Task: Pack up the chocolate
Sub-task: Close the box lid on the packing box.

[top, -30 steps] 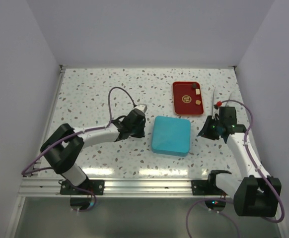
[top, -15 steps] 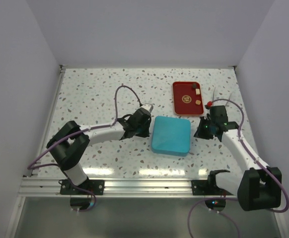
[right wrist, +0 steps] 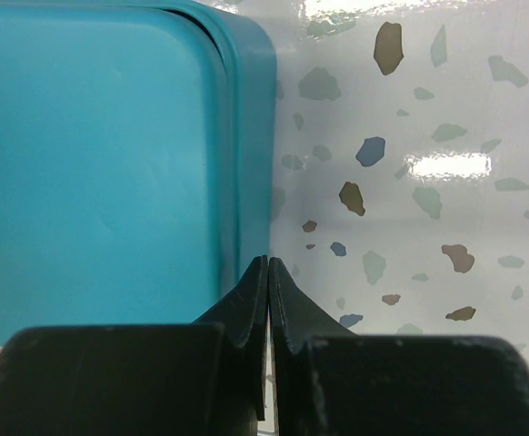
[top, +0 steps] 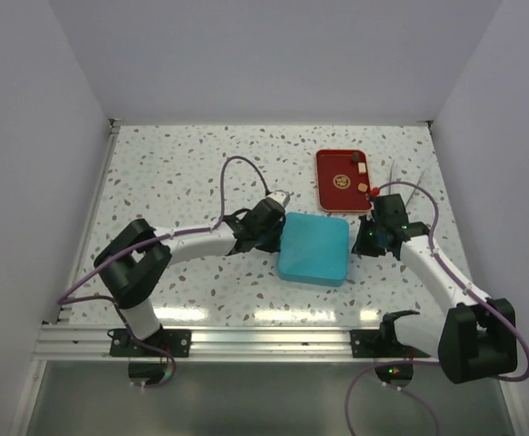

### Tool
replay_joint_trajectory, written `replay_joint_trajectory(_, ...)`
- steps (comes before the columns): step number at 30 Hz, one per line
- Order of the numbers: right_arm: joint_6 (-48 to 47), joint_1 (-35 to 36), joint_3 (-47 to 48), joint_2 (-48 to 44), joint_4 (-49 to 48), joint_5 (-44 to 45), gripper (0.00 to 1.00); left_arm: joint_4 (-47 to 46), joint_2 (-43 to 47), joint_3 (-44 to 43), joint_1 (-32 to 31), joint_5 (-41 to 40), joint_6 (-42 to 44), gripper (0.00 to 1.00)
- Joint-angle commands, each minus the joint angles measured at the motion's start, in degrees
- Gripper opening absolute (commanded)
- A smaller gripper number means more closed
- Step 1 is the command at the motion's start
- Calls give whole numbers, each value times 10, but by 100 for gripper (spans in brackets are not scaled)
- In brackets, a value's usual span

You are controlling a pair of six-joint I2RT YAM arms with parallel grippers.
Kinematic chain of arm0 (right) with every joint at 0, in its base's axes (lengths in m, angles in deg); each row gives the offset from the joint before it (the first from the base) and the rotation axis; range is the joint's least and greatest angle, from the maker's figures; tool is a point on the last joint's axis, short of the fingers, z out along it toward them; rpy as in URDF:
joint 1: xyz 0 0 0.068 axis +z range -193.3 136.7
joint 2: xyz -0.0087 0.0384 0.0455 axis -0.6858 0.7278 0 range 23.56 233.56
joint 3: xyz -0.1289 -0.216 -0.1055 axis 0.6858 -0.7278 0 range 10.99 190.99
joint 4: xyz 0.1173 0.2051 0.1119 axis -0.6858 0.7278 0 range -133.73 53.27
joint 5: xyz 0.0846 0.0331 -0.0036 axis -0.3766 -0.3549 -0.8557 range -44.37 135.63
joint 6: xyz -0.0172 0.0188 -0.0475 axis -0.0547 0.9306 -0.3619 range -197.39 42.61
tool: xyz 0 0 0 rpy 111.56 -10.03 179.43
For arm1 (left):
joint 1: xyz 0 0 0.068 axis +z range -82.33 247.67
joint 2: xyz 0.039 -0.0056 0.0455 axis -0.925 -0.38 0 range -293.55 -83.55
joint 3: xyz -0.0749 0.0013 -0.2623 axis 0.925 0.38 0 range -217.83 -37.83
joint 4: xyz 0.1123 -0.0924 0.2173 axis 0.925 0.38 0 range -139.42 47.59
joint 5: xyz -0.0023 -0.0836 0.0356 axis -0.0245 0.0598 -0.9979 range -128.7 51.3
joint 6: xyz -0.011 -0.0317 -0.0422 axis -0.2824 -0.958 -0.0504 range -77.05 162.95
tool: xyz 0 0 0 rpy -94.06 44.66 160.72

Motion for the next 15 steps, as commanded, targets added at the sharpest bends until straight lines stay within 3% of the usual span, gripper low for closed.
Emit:
replay_joint_trajectory(1, 5, 5, 0, -1, -8, 13, 0, 13, -6, -32, -9, -4, 17, 0)
replay_joint_trajectory(15, 7, 18, -1, 1, -7, 1, 0, 39, -15, -60, -17, -15, 22, 0)
